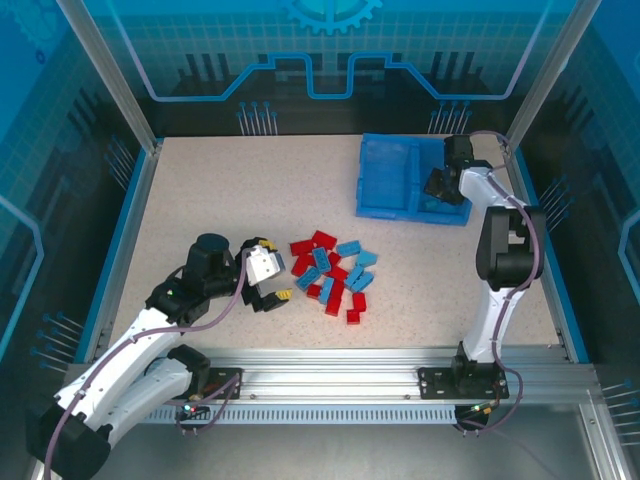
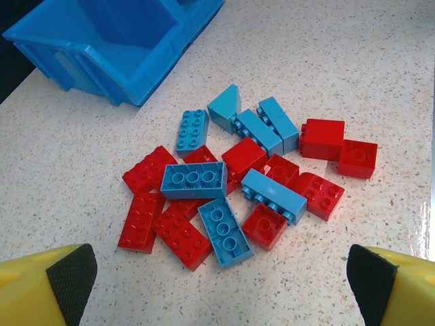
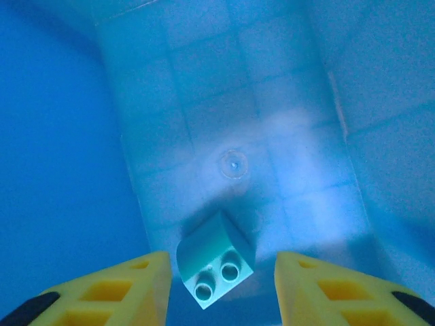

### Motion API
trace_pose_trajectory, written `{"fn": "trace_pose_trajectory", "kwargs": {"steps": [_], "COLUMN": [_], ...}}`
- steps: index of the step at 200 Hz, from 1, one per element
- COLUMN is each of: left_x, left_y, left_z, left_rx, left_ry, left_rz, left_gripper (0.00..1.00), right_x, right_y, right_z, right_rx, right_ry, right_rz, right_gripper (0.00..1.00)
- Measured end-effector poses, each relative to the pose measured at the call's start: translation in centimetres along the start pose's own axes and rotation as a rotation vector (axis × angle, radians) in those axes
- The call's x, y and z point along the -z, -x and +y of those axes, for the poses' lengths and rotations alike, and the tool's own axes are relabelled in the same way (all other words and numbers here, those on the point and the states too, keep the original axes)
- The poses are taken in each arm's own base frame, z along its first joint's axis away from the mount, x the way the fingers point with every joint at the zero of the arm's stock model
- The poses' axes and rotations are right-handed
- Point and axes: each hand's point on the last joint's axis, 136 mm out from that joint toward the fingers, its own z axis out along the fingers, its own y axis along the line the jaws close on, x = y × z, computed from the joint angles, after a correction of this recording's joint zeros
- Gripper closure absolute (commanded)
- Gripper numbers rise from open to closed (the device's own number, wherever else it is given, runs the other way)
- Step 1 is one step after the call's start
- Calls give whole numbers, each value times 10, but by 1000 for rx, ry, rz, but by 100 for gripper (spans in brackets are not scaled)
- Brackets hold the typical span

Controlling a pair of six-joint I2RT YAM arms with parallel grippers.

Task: Sort the legos into containers by color

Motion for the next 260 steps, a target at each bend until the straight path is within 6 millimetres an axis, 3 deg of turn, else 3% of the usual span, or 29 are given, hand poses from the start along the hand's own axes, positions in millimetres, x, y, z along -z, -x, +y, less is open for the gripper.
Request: {"fn": "trace_pose_trajectory", "kwargs": {"steps": [27, 55, 78, 103, 121, 135, 164, 186, 207, 260], "left_x": [-1, -7, -14, -28, -45, -62, -98, -113, -115, -154], "left_y": [1, 8, 30, 38, 22, -4, -65, -96, -103, -109], "left_z": [4, 20, 54, 102, 123, 125, 107, 88, 81, 91], "left_rx": [40, 219, 446, 770, 1003, 1177, 1479, 1630, 1699, 1721], "left_ry": [17, 53, 134, 288, 393, 450, 524, 546, 568, 566], "left_rz": [-2, 20, 20, 65, 138, 227, 458, 579, 626, 687], "left_gripper": [1, 1, 1, 1, 2, 4, 4, 1, 1, 4], "right_x": [41, 112, 171, 212, 220, 221, 222, 220, 217, 210], "right_y": [-4, -16, -46, -107, -145, -167, -188, -193, -195, -198], "right_z": [0, 10, 49, 102, 120, 126, 127, 123, 120, 116], "right_rx": [-5, 12, 118, 285, 365, 404, 433, 432, 431, 428], "right_ry": [38, 141, 290, 481, 544, 557, 549, 529, 515, 481], "right_rz": [-45, -131, -191, -145, -66, -8, 55, 78, 92, 107], "right_gripper": [51, 43, 33, 26, 22, 20, 17, 16, 15, 14]}}
